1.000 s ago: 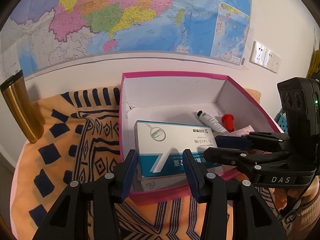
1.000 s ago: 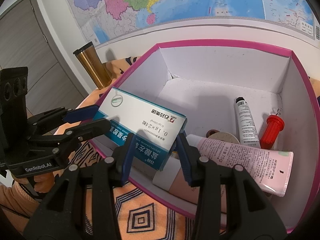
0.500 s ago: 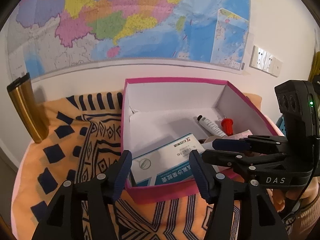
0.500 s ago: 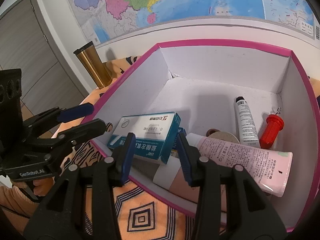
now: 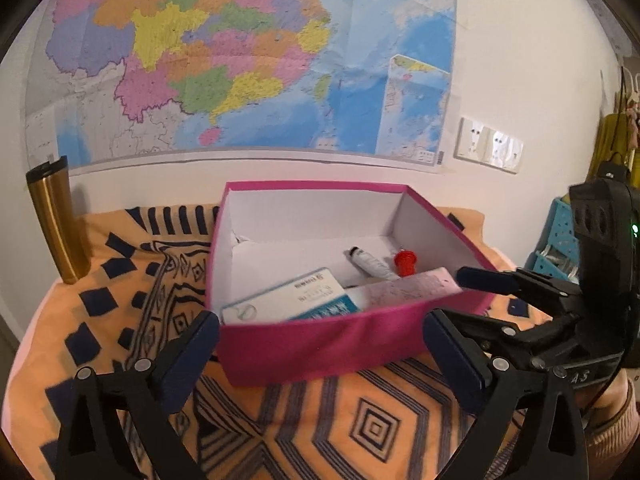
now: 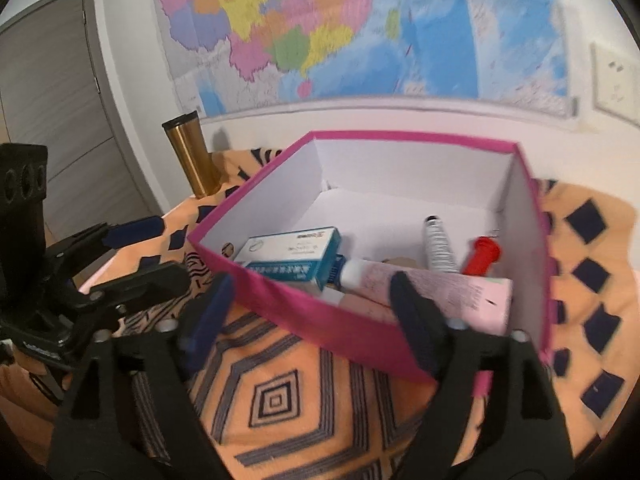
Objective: Organize rigid objects
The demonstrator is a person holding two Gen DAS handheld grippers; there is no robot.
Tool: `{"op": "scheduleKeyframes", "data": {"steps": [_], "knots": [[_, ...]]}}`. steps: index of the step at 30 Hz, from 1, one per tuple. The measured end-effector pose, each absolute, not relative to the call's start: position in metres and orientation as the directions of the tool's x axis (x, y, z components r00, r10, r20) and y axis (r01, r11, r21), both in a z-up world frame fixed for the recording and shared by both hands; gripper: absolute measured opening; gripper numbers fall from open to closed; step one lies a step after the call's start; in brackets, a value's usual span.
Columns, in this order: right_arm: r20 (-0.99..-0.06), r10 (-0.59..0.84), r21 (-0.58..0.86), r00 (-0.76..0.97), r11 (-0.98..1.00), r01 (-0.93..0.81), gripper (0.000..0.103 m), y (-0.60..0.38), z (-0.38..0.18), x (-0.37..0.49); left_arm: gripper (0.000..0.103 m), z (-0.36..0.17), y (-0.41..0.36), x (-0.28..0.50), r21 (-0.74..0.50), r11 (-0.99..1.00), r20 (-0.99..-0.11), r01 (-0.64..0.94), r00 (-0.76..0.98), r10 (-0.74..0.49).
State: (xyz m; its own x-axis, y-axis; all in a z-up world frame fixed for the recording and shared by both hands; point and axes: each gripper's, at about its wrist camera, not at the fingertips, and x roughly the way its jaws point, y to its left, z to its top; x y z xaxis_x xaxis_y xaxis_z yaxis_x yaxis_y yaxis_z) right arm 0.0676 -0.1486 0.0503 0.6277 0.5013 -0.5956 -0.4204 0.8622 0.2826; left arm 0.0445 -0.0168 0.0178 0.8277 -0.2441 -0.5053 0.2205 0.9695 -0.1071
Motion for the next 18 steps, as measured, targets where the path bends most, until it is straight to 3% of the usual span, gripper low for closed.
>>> {"op": "scheduleKeyframes", "data": {"steps": [4, 18], "knots": [[-0.603, 0.407, 0.217, 0.686, 0.912, -0.349, 0.102, -0.157, 0.045, 0.044, 0.103, 0.009, -0.02, 0.035, -0.121, 0.974, -0.528, 0.193, 0.818, -0.228], [-0.603, 0.376, 0.223, 0.703, 0.926, -0.304, 0.102, -0.159, 0.031, 0.0, 0.103, -0.017, -0.019, 0.017, -0.094, 0.992, -0.586, 0.082, 0.801, -0.122]]}}
